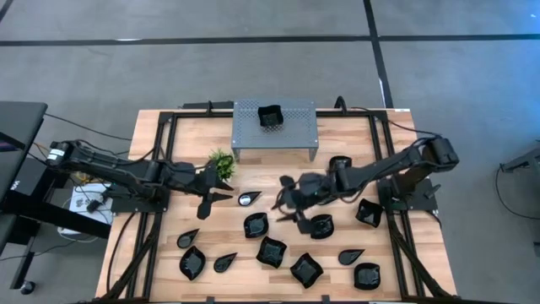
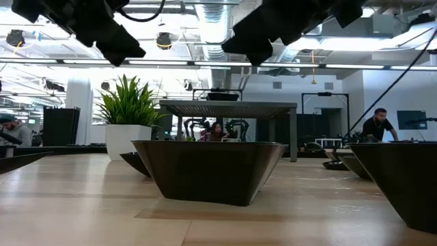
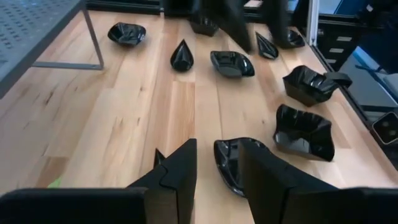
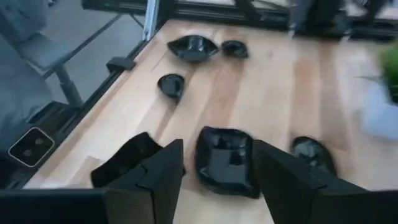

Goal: Pick & Place Mini shaped plates
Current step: Stack the black distorted square plate on top of the black distorted square plate on the shelf

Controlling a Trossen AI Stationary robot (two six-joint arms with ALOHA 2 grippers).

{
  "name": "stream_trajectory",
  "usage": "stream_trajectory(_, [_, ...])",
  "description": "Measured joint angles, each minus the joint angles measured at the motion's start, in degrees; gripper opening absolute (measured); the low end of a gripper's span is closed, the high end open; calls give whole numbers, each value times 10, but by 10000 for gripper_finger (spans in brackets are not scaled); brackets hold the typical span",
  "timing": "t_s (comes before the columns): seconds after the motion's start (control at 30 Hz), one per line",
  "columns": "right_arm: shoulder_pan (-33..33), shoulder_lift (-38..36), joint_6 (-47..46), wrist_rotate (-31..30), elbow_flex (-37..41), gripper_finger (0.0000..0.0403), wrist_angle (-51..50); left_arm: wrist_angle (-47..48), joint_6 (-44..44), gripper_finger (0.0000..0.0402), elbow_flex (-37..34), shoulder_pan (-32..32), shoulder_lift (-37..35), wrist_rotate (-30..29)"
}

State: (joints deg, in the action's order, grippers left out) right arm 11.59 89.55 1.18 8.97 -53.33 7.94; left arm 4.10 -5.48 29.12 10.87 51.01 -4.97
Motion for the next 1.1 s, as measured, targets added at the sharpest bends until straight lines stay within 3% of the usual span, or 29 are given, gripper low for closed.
stream_trajectory(0.17, [42,58,-75,3,-26,192,-1,-10,-22,118,0,0,3,0])
stream_trajectory(0.3, [71,122,-126,47,-58,185,-5,-10,-43,118,0,0,4,0])
stream_trajectory(0.47, [103,195,-133,62,-133,178,-30,-12,-45,118,0,0,5,0])
stream_trajectory(0.63, [119,255,-120,58,-219,185,-125,-17,-45,118,0,0,5,0])
stream_trajectory(0.77, [118,281,-115,53,-263,194,-192,-16,-45,118,0,0,5,0])
stream_trajectory(1.1, [122,279,-131,61,-256,190,-244,-16,-43,118,0,0,5,1])
